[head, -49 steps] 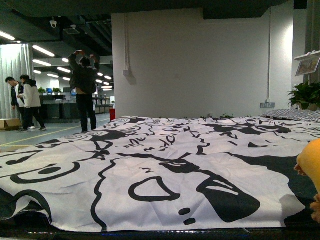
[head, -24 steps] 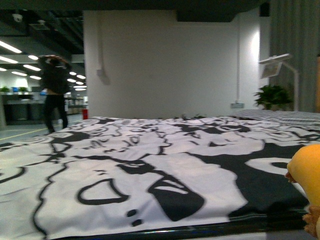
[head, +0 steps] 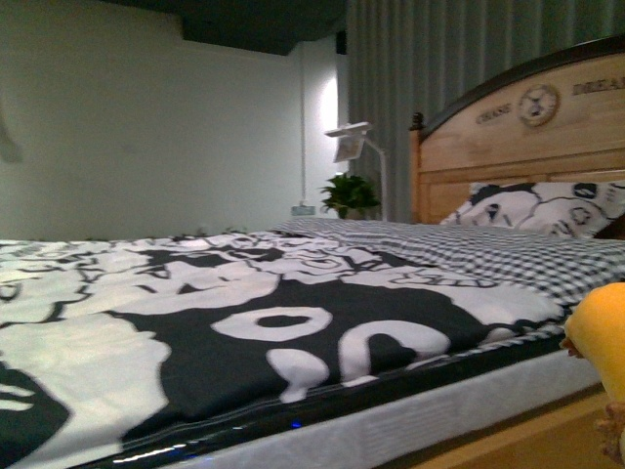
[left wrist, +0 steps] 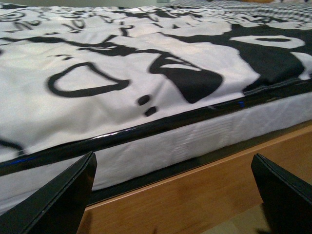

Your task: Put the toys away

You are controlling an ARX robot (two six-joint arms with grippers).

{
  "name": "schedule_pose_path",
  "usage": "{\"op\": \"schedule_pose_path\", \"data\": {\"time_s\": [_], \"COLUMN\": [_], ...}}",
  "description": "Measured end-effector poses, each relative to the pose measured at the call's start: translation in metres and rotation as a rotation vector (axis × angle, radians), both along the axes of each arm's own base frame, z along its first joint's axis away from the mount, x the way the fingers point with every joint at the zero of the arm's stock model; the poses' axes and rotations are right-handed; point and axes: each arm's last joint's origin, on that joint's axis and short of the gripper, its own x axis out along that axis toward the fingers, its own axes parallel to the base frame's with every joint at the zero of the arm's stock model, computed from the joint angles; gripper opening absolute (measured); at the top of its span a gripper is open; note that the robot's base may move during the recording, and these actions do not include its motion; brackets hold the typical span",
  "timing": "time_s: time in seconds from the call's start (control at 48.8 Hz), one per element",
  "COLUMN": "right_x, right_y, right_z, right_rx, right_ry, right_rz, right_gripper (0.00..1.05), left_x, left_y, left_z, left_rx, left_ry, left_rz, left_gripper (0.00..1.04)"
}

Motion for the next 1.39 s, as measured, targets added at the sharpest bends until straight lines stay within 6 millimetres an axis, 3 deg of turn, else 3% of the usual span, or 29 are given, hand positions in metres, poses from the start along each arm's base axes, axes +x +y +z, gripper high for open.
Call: {"op": "schedule_pose_path", "data": {"time_s": [1.394], "right_x": [0.0], "right_y": [0.0001], "right_z": [0.0], "right_rx": [-0.001], "right_ry": [0.0], "right_rz": [0.004], "right_gripper": [0.11], "left_x": [0.0], "left_y": [-0.0001], "left_z": [0.0001], "left_rx": [0.001], "left_ry": [-0.001], "left_rz": [0.0], "left_gripper": [0.99]}}
